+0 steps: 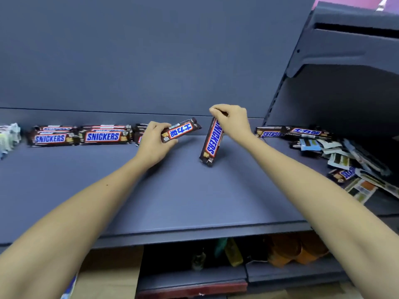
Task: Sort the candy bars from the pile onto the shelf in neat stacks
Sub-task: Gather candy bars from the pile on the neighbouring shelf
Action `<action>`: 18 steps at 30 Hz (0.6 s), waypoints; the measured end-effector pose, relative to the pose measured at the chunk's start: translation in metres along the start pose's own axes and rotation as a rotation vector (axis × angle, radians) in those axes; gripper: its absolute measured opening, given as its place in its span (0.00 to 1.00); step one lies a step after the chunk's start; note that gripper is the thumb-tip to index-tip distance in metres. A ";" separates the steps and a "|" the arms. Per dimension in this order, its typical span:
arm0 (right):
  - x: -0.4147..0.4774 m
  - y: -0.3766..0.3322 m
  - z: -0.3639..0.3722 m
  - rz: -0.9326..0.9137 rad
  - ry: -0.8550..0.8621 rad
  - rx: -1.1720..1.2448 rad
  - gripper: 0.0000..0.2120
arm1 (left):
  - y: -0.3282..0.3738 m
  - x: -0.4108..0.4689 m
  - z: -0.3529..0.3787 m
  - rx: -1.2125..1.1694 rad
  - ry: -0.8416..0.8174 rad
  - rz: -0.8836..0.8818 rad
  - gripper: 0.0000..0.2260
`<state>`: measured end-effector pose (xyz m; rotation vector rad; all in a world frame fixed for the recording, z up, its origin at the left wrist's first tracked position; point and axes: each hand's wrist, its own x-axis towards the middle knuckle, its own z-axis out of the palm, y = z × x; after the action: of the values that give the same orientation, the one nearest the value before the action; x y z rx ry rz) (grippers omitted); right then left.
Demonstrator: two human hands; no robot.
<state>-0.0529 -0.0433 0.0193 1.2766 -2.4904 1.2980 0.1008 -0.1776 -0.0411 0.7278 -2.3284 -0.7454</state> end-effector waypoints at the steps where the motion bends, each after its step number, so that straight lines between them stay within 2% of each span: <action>1: 0.000 -0.011 0.014 0.046 -0.056 0.026 0.12 | -0.013 -0.005 -0.014 0.013 0.025 -0.022 0.20; 5: -0.008 -0.038 0.068 0.228 -0.279 0.117 0.14 | -0.052 -0.023 -0.055 0.026 0.077 -0.077 0.19; 8: -0.024 -0.053 0.102 0.287 -0.428 0.104 0.12 | -0.077 -0.037 -0.078 0.047 0.073 -0.092 0.20; 14: -0.037 -0.072 0.135 0.080 -0.533 -0.203 0.11 | -0.100 -0.054 -0.101 0.025 0.064 -0.093 0.20; 18: -0.040 -0.079 0.151 0.086 -0.468 -0.205 0.10 | -0.107 -0.059 -0.107 -0.045 0.091 -0.078 0.20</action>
<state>0.0735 -0.1473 -0.0421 1.5845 -2.9173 0.7931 0.2455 -0.2495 -0.0587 0.8193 -2.2057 -0.7795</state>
